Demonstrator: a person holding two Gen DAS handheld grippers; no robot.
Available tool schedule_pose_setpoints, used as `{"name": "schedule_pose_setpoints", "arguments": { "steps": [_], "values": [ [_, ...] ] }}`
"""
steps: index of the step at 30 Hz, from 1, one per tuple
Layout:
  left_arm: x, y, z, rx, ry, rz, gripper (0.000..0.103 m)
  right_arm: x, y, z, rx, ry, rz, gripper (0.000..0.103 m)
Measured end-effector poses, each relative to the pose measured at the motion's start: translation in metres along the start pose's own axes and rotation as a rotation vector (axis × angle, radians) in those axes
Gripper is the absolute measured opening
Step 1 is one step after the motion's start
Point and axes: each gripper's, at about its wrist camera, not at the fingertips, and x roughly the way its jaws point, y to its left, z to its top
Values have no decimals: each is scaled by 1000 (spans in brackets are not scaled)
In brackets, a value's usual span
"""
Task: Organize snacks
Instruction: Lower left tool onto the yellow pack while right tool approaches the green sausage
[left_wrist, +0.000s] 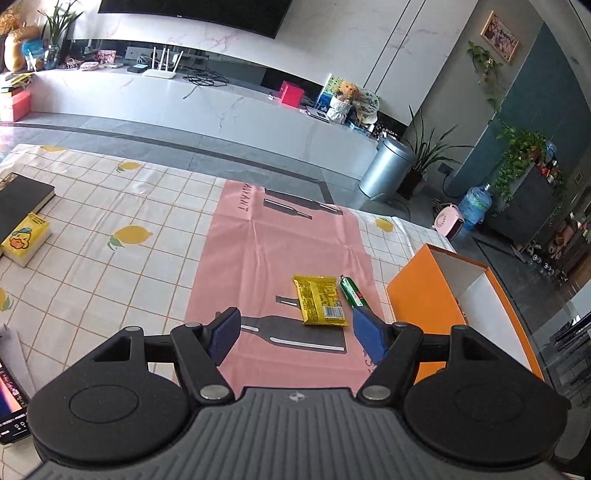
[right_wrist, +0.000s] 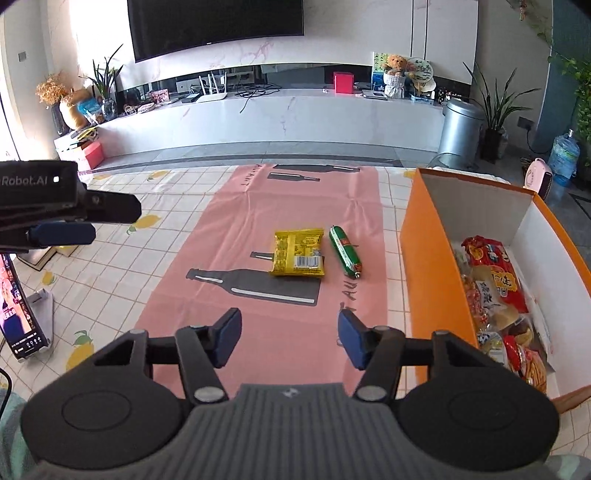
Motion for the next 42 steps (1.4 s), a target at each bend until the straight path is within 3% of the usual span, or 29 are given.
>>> {"name": "schedule_pose_setpoints", "arguments": {
  "steps": [10, 18, 25, 29, 33, 42],
  "values": [
    [53, 0, 1, 28, 72, -37, 73, 55, -5, 19, -74, 38, -70, 29],
    [103, 3, 11, 27, 134, -60, 70, 110, -30, 37, -18, 34, -101, 26],
    [147, -9, 9, 31, 140, -65, 70, 150, -48, 36, 28, -7, -105, 26],
    [168, -17, 10, 39, 173, -52, 72, 165, -57, 37, 46, -4, -85, 26],
    [181, -26, 11, 53, 188, -36, 81, 178, -66, 37, 76, 6, -63, 25],
    [209, -53, 8, 82, 246, 107, 84, 169, -71, 25, 97, 14, -23, 19]
  ]
}}
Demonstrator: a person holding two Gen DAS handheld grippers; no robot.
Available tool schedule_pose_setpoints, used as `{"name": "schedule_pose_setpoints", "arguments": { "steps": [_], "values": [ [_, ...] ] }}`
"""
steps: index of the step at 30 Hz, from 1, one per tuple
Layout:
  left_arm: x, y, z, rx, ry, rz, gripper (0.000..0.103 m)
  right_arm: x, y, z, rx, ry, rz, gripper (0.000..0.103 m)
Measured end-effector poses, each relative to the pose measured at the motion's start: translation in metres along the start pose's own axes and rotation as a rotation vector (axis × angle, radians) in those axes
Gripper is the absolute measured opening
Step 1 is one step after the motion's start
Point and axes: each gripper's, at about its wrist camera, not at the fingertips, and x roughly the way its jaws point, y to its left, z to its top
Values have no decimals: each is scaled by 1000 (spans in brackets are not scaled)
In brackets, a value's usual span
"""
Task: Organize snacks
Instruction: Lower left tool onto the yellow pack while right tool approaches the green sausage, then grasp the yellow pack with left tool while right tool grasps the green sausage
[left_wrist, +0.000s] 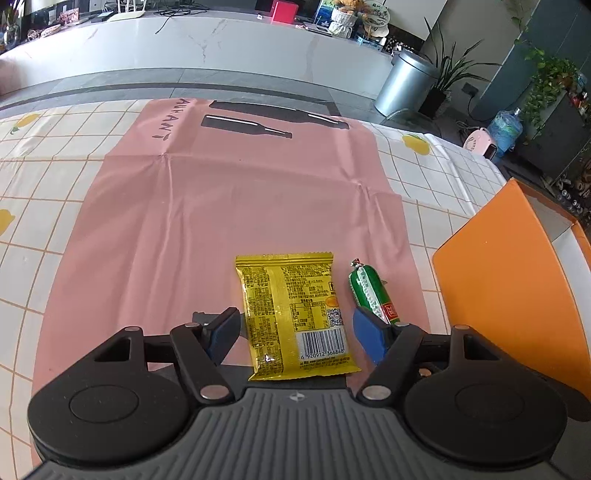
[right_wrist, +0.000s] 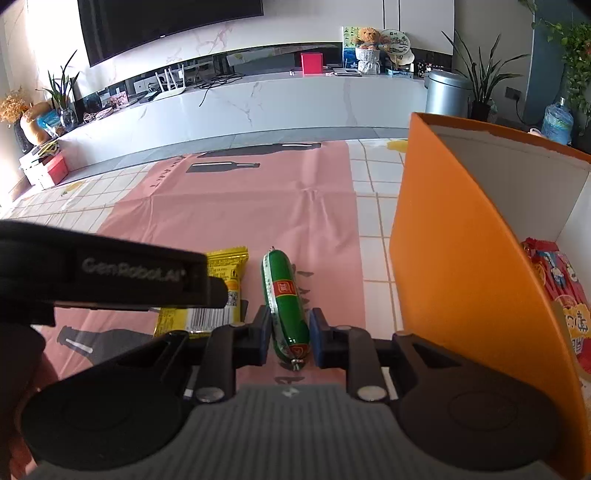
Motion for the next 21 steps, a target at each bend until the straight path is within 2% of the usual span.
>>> {"name": "schedule_pose_setpoints", "arguments": {
  "steps": [3, 8, 11, 13, 17, 21],
  "values": [
    [9, -12, 1, 29, 21, 61, 85, -1, -1, -1, -13, 2, 17, 19],
    [16, -24, 3, 65, 13, 139, 86, 3, -1, 1, -40, 6, 45, 19],
    [16, -25, 1, 76, 0, 157, 84, 4, -4, 3, -24, 9, 56, 23],
    [13, -23, -1, 94, -9, 176, 71, 6, -4, 4, -16, 10, 60, 23],
    [2, -4, -5, 80, 0, 184, 68, 8, -5, 4, 7, 35, 68, 21],
    [-12, 20, -16, 113, 23, 177, 68, 4, 3, 0, -21, 51, 79, 20]
  ]
}}
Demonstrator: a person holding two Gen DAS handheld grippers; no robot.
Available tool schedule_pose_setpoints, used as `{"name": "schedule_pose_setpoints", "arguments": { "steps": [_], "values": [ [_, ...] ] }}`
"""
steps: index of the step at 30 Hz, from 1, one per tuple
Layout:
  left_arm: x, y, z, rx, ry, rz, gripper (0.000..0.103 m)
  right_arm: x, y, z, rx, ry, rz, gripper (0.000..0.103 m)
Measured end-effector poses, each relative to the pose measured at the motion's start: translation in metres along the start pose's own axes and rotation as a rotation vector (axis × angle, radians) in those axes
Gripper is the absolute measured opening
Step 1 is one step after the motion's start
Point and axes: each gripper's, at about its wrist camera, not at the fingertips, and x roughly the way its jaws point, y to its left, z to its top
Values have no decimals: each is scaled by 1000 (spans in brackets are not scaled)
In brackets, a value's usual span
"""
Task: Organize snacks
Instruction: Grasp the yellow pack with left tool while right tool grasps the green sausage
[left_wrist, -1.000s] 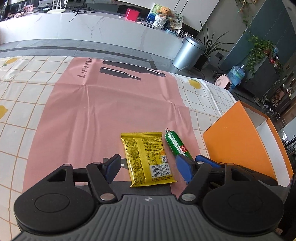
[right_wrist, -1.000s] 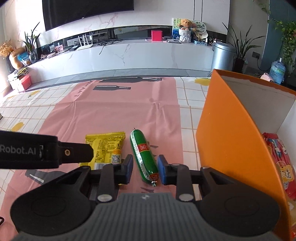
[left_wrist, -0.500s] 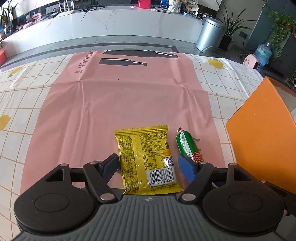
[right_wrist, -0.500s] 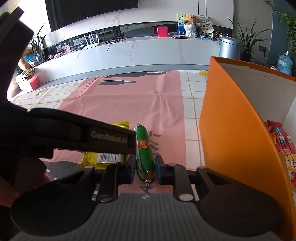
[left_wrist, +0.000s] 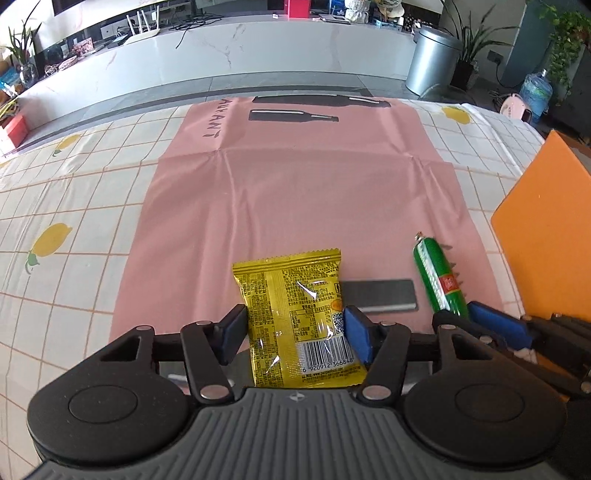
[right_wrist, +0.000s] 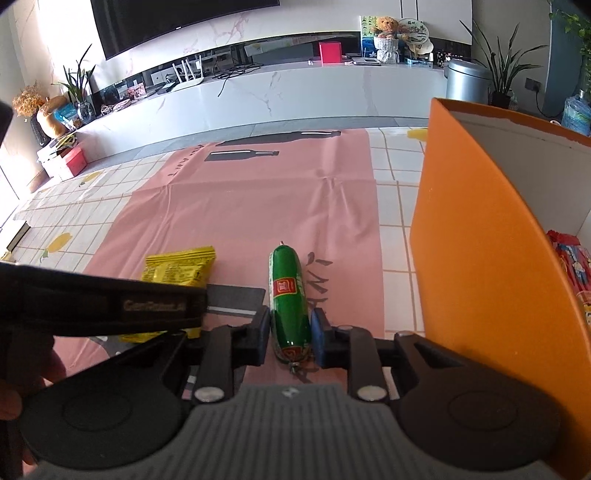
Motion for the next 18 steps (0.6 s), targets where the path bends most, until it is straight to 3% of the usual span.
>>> {"name": "schedule_pose_setpoints", "arguments": {
  "steps": [7, 8, 10, 11, 15, 18],
  "values": [
    [-19, 33, -27, 17, 13, -17, 70, -8, 29, -13, -80, 33, 65, 20],
    [-21, 37, -30, 12, 3, -15, 73, -9, 34, -17, -97, 38, 66, 21],
    [-21, 43, -35, -5, -23, -12, 87, -8, 38, -20, -113, 45, 67, 22],
    [-21, 46, -38, -14, -43, -14, 88, -7, 40, -20, -120, 42, 63, 22],
    [-22, 50, -42, -32, -82, -11, 89, -7, 44, -13, -136, -7, 51, 35],
    [-22, 52, -44, -30, -96, 2, 90, -3, 47, -6, -153, -32, 51, 36]
  ]
}}
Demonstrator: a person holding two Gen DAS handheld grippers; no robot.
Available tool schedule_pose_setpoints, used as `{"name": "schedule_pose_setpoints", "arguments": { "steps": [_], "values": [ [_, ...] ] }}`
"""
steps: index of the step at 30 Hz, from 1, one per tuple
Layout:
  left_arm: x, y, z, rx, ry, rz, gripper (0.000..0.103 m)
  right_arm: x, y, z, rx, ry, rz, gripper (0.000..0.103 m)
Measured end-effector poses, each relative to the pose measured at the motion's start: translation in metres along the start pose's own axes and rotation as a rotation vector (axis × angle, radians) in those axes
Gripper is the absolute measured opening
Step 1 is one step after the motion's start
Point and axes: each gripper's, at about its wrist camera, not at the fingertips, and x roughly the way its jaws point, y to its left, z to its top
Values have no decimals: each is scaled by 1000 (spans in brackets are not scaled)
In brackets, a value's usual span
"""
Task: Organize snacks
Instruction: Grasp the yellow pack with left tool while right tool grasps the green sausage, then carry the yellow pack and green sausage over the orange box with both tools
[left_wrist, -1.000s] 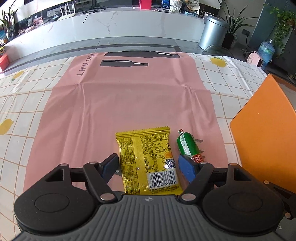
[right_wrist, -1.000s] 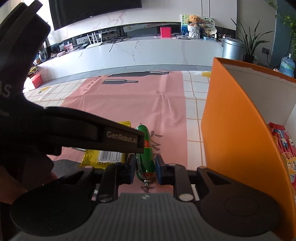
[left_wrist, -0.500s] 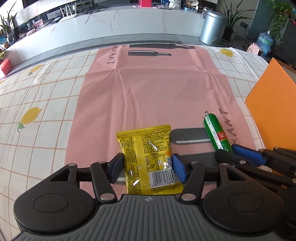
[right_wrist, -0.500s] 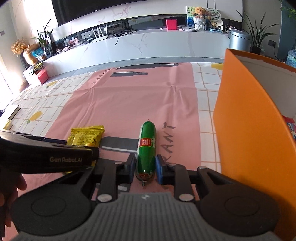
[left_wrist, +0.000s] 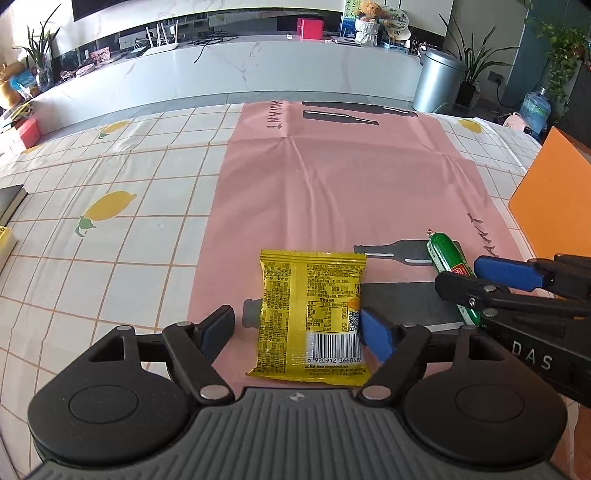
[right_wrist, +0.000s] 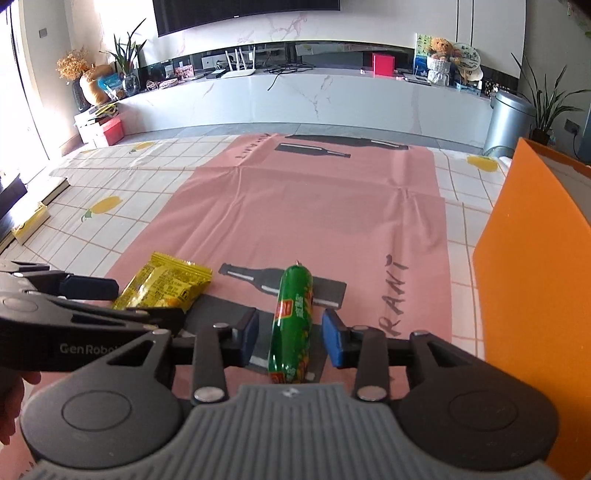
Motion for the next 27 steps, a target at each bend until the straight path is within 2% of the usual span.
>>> {"name": "schedule_pose_setpoints", "arguments": {
  "steps": [5, 8, 10, 14, 19, 23, 27],
  "values": [
    [-1, 1, -4, -8, -25, -1, 89, 11, -1, 2, 15, 12, 0, 35],
    [-2, 1, -5, -11, -37, -8, 78, 12, -1, 0, 15, 20, -6, 23],
    [-3, 1, -4, -10, -47, -13, 59, 12, 0, 0, 15, 23, -3, 20],
    [-3, 4, -4, -42, -55, -26, 58, 11, 2, -2, 2, 30, -7, 20],
    [-9, 8, -5, -88, -58, -61, 58, 7, 0, -3, 48, 56, 5, 19],
    [-23, 7, -3, -97, -76, -76, 58, -4, 0, -3, 80, 76, 28, 19],
    [-48, 3, -2, -112, -87, -102, 58, -26, 11, -4, 41, 73, 20, 19]
  ]
}}
